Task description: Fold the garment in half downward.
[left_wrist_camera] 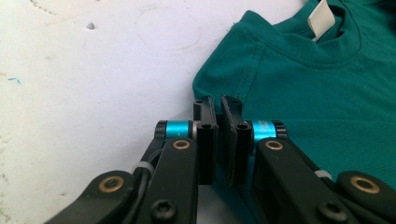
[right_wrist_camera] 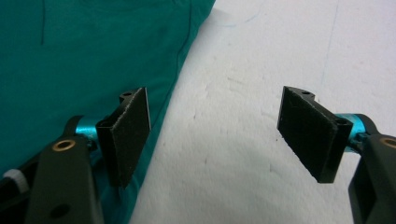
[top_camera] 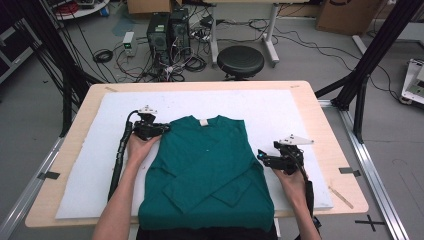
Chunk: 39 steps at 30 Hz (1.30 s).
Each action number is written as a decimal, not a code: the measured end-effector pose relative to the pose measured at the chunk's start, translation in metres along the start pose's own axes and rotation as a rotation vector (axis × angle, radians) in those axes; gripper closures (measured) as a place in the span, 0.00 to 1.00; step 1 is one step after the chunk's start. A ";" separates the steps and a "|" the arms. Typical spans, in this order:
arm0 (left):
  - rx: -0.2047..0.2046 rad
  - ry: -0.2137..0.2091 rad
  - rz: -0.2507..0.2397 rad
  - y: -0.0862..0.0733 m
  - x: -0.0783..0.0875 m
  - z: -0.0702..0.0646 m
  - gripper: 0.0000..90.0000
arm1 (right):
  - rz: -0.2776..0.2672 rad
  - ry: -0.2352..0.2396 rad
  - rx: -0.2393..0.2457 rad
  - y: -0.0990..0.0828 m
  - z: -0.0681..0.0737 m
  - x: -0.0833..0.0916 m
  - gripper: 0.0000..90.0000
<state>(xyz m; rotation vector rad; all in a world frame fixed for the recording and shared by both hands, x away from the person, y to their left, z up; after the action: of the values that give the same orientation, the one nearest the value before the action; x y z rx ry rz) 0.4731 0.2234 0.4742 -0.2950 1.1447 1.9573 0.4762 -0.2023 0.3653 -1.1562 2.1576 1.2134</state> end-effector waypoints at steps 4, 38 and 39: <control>-0.002 0.003 0.000 0.000 0.000 0.000 0.94 | 0.006 0.020 -0.015 0.016 -0.006 -0.006 0.29; -0.010 0.014 -0.001 0.000 0.000 -0.001 0.94 | 0.239 0.049 0.091 0.072 -0.004 -0.113 0.64; -0.011 0.014 0.000 0.000 0.000 -0.001 0.94 | 0.233 0.050 0.083 0.072 -0.007 -0.113 0.67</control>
<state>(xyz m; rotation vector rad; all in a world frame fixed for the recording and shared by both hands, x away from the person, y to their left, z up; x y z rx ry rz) 0.4733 0.2224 0.4735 -0.3148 1.1436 1.9647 0.4824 -0.1353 0.4815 -0.9306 2.4099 1.1866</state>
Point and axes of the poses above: each handheld gripper's, and its own axes: x roughly backward along the jaws, y roughly out of its top, z roughly to its left, the point moved 5 cm from there along -x, roughly forward along the jaws, and after that the axes turned 5 degrees about x, right-handed, at the moved point
